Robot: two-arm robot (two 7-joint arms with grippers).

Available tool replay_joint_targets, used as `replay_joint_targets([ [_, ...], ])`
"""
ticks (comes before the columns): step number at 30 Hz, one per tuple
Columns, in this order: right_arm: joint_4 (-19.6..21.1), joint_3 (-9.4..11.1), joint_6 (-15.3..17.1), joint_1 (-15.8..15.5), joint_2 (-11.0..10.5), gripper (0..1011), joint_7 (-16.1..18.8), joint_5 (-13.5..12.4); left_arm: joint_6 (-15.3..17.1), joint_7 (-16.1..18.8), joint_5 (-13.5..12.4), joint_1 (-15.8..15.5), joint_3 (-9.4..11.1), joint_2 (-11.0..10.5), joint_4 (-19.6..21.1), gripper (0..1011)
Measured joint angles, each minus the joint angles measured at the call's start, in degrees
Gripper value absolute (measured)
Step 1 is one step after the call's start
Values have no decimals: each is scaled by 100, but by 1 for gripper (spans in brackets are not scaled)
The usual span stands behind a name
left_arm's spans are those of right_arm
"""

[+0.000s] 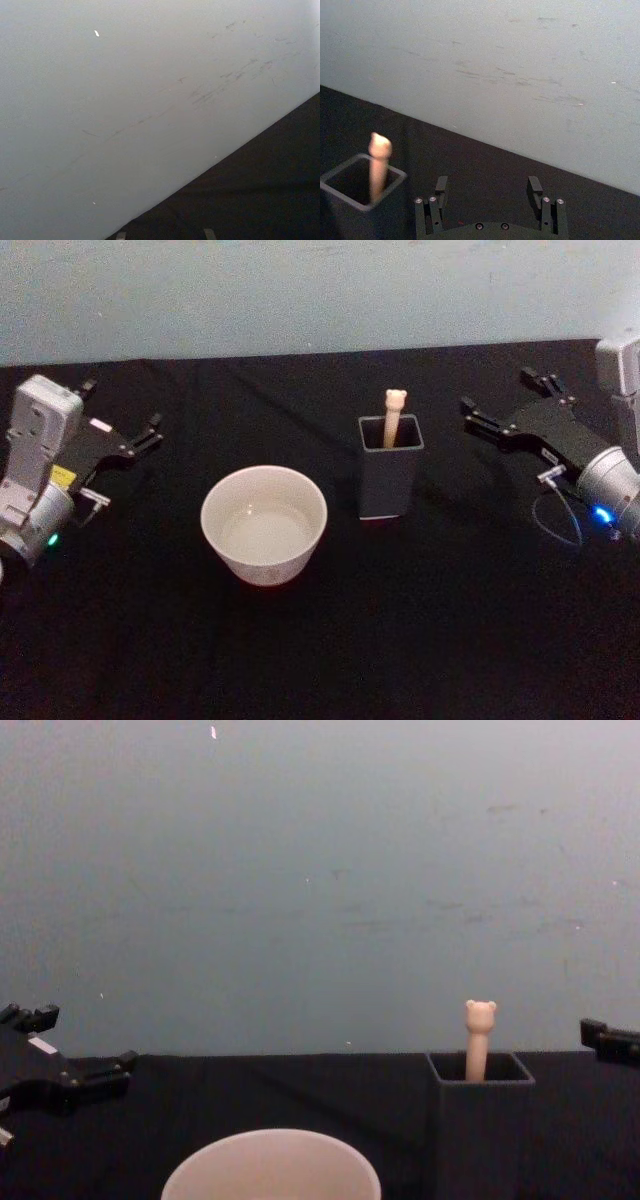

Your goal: Pick up the stirring spoon with one hand, stir inside the cup, then place it back in its original position.

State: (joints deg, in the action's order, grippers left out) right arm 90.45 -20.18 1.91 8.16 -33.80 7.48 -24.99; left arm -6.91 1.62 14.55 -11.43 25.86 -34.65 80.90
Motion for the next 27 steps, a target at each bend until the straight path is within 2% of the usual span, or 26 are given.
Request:
replay_joint_targets([
  [6, 287, 104, 442, -16, 19, 1000, 434, -408, 0, 0, 0, 0, 0, 0, 0, 1001],
  [10, 411, 122, 680, -14, 31, 1000, 637, -522, 0, 0, 0, 0, 0, 0, 0, 1001],
  [16, 487, 73, 850, 9, 67, 1000, 820, -504, 0, 0, 0, 0, 0, 0, 0, 1001],
  [27, 454, -80, 1168, 176, 248, 1000, 1100, -318, 0, 0, 0, 0, 0, 0, 0, 1001],
])
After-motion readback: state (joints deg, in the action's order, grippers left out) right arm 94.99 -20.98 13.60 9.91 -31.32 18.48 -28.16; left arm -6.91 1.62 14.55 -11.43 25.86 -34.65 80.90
